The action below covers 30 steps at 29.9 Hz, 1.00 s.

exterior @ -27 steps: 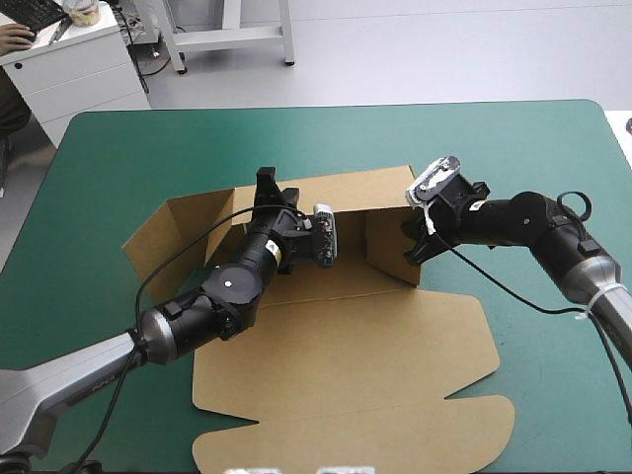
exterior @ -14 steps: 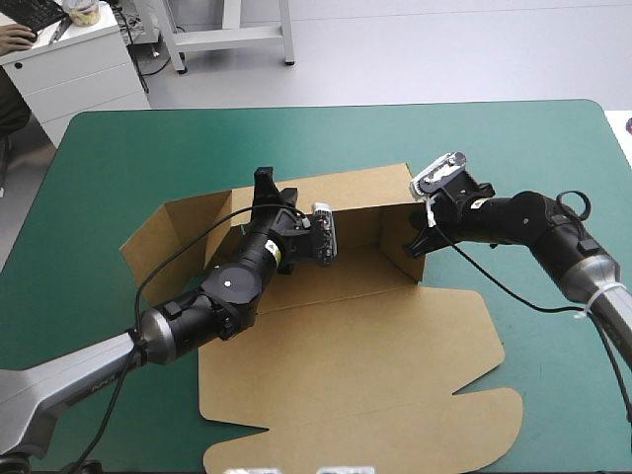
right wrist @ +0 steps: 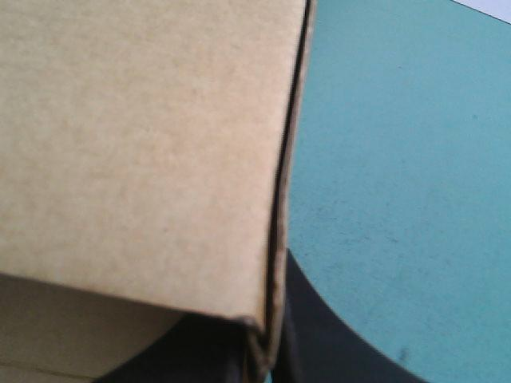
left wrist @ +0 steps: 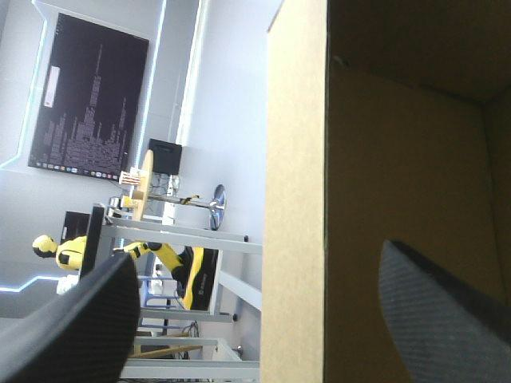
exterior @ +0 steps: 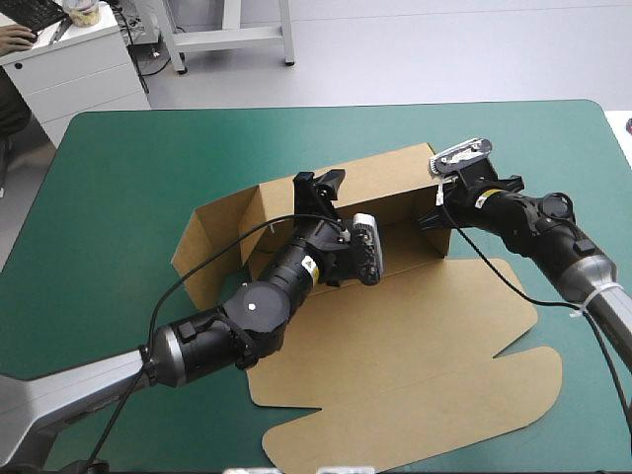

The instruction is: Fold the box

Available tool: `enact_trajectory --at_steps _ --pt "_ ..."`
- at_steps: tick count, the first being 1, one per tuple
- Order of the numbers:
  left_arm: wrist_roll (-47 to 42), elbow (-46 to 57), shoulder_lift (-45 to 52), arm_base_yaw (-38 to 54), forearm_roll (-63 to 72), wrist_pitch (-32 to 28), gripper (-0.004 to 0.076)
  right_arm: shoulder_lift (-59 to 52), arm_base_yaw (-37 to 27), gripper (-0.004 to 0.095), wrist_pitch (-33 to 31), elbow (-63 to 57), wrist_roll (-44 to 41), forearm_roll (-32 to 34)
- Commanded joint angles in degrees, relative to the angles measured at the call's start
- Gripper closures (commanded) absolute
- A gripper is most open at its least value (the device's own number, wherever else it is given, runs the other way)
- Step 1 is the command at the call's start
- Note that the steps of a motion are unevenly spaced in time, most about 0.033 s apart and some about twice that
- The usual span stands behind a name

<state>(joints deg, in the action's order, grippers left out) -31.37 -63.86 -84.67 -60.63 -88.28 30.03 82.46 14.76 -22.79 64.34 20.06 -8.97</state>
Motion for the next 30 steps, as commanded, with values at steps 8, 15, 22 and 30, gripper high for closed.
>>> enact_trajectory --at_steps 8,15,22,30 --pt "7.51 -4.25 2.08 -8.75 1.96 9.91 0.0325 -1.53 -0.1 0.0927 5.39 1.48 -12.94 12.61" --pt "25.92 -8.67 2.08 -9.06 23.26 10.13 0.071 -1.53 -0.1 0.0927 5.39 1.48 -13.02 12.24" --pt "34.13 -17.28 2.08 -9.06 37.18 11.2 0.0709 -1.53 -0.1 0.0927 5.19 1.48 -12.92 12.1" --pt "52.51 -32.6 1.97 2.28 69.86 15.19 0.0709 -1.53 -0.1 0.0927 5.04 1.48 -12.92 12.1"
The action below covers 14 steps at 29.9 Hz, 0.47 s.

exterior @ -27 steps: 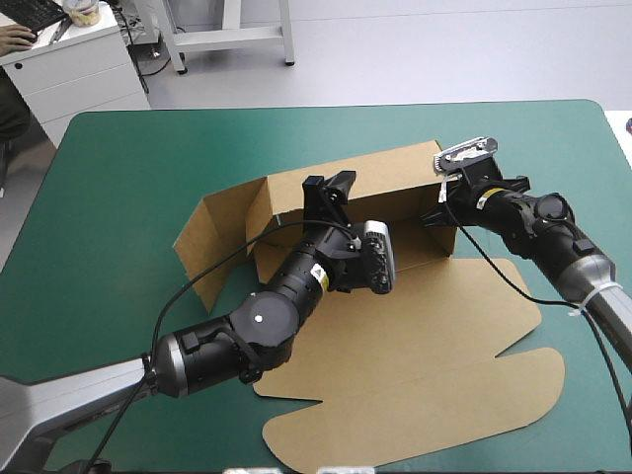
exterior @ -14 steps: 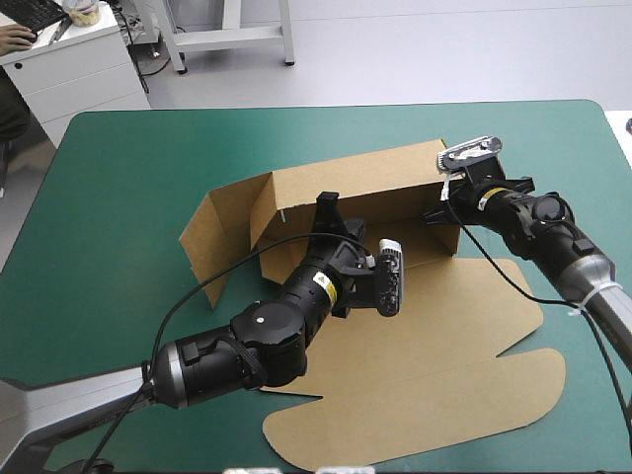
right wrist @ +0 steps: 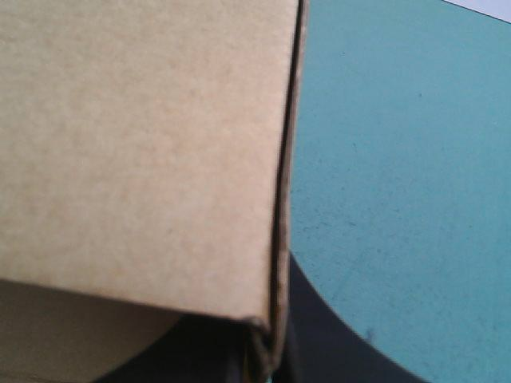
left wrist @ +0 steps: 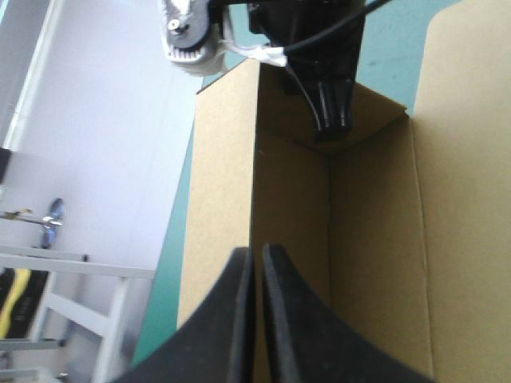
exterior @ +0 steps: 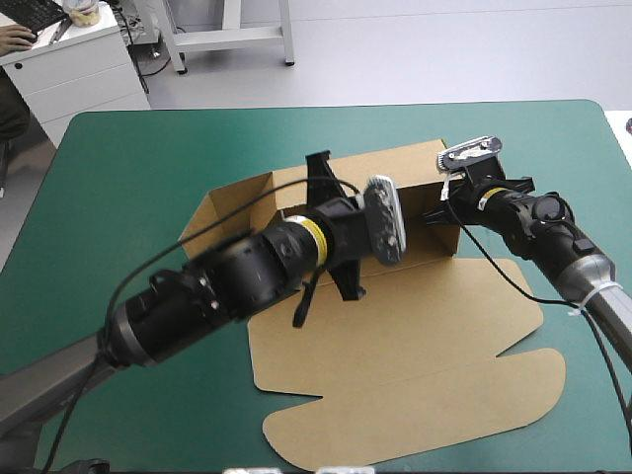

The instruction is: Fold the box

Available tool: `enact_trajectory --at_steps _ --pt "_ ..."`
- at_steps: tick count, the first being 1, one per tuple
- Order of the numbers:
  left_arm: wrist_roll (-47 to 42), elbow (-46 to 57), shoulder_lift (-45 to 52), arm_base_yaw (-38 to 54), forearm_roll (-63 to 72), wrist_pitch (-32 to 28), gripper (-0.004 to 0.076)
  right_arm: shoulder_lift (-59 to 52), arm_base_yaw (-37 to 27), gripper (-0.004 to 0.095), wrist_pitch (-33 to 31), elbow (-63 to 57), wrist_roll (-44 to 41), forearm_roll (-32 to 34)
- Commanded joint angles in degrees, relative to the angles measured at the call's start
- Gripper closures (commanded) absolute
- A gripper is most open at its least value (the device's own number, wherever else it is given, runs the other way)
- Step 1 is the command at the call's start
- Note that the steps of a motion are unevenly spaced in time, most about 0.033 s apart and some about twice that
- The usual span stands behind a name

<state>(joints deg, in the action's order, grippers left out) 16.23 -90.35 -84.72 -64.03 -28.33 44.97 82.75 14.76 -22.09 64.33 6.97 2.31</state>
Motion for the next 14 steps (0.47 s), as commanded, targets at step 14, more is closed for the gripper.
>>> enact_trajectory --at_steps 14 --pt "5.04 -14.38 3.52 48.89 39.28 12.87 0.0711 -1.82 -0.1 0.0927 3.82 1.5 0.3 0.82"
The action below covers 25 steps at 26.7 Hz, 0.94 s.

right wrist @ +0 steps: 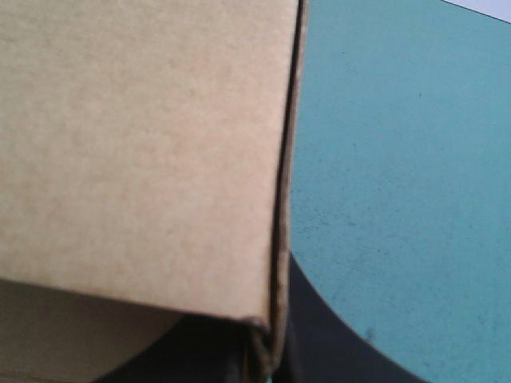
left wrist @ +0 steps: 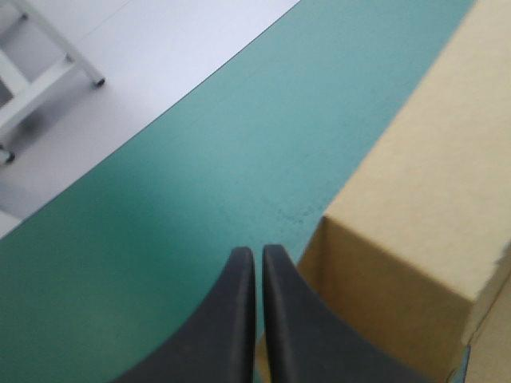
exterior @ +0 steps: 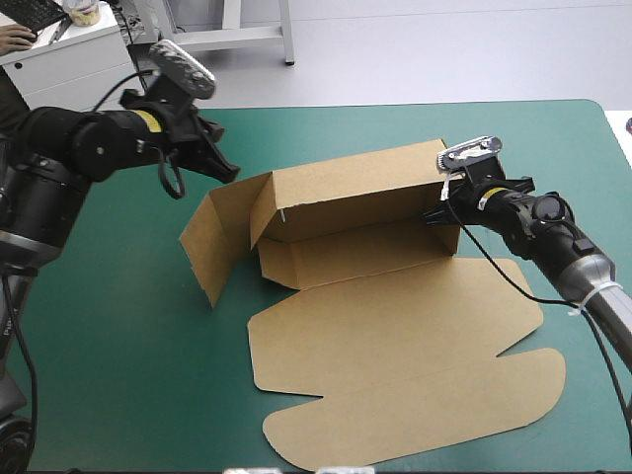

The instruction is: Fold the box

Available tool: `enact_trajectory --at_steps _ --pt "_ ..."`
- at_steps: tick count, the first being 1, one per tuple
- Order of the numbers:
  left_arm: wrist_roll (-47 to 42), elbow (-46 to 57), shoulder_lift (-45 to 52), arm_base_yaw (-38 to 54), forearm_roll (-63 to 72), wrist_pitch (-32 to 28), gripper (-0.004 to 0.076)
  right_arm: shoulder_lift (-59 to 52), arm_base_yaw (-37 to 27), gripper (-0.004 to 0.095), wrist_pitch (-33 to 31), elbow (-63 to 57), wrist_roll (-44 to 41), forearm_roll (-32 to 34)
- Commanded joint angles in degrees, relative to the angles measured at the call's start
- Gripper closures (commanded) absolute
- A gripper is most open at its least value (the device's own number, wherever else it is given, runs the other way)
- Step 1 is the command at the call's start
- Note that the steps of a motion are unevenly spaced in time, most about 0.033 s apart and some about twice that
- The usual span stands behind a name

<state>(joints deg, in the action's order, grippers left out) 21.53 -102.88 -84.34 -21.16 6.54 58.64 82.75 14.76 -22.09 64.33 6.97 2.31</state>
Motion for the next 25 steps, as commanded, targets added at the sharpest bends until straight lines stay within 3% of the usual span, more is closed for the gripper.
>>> enact_trajectory --at_steps 1,9,12,18,25 --pt "-0.27 -1.76 3.22 7.83 5.02 -0.03 0.0711 -1.82 -0.1 0.0927 3.54 1.5 0.3 0.82" --pt "-0.38 5.01 8.29 16.87 5.86 0.68 0.0711 -1.82 -0.1 0.0927 3.42 1.5 0.3 0.88" --pt "-0.38 14.29 13.07 16.96 5.89 -4.27 0.0734 -1.82 -0.1 0.0927 3.33 1.5 0.3 0.74" --pt "-1.84 34.47 24.28 16.96 4.75 -20.46 0.0734 -1.82 -0.1 0.0927 2.81 1.5 0.3 0.74" --pt "-2.0 49.77 37.4 16.96 3.17 -23.53 0.0734 -1.93 -0.1 0.0927 2.39 1.5 0.3 0.74"
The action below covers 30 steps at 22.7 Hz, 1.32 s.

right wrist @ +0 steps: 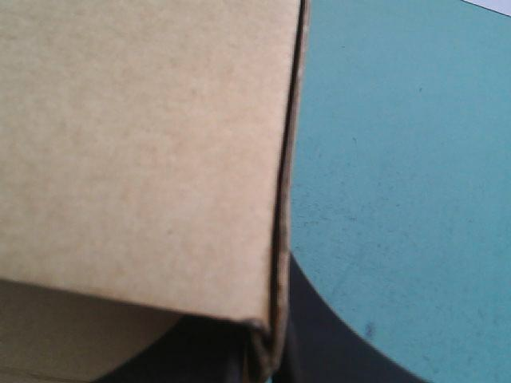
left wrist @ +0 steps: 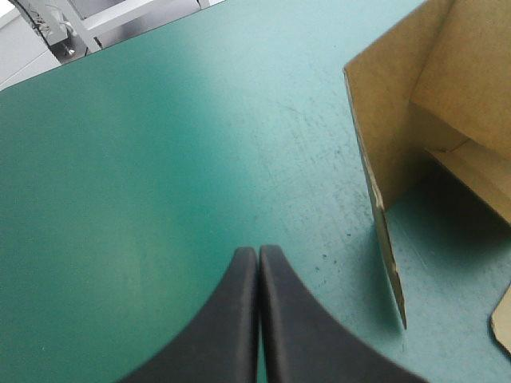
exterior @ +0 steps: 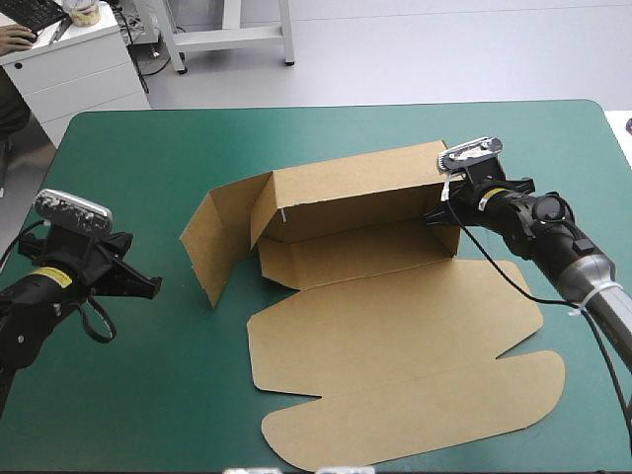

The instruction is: Fold the box

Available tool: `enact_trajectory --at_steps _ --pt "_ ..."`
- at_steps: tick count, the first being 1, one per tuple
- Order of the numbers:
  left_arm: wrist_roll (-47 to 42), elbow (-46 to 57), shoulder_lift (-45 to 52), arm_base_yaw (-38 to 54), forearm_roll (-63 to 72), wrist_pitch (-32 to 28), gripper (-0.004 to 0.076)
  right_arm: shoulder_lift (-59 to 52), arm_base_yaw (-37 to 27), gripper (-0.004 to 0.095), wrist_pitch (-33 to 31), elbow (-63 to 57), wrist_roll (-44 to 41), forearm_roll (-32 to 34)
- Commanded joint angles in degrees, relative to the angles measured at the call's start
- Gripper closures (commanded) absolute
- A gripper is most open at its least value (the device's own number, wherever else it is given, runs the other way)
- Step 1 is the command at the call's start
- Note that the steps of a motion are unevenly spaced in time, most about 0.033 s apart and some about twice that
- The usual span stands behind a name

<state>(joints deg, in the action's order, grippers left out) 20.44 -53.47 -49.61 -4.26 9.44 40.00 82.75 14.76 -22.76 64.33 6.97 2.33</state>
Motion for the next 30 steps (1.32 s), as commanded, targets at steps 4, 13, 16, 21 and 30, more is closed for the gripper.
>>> enact_trajectory --at_steps 4,13,16,21,30 --pt "-0.91 4.74 6.94 0.06 -5.37 -5.9 0.0734 -3.3 -0.1 0.0926 1.13 1.5 -0.22 0.72" --pt "-0.91 9.77 11.57 0.06 -8.16 -10.19 0.0734 -4.33 -0.1 0.0928 -26.3 11.21 -1.16 0.26" --pt "-0.91 9.77 11.46 0.06 -8.16 -10.68 0.0734 -1.43 -0.1 0.0928 -34.08 16.52 0.45 0.26" --pt "-0.91 9.77 11.37 0.06 -8.16 -10.68 0.0734 3.85 -0.1 0.0928 -37.14 18.24 0.89 -0.98" --pt "-0.91 9.86 11.37 0.06 -8.16 -10.68 0.0734 12.43 -0.1 0.0928 -23.28 18.87 0.22 -1.56"
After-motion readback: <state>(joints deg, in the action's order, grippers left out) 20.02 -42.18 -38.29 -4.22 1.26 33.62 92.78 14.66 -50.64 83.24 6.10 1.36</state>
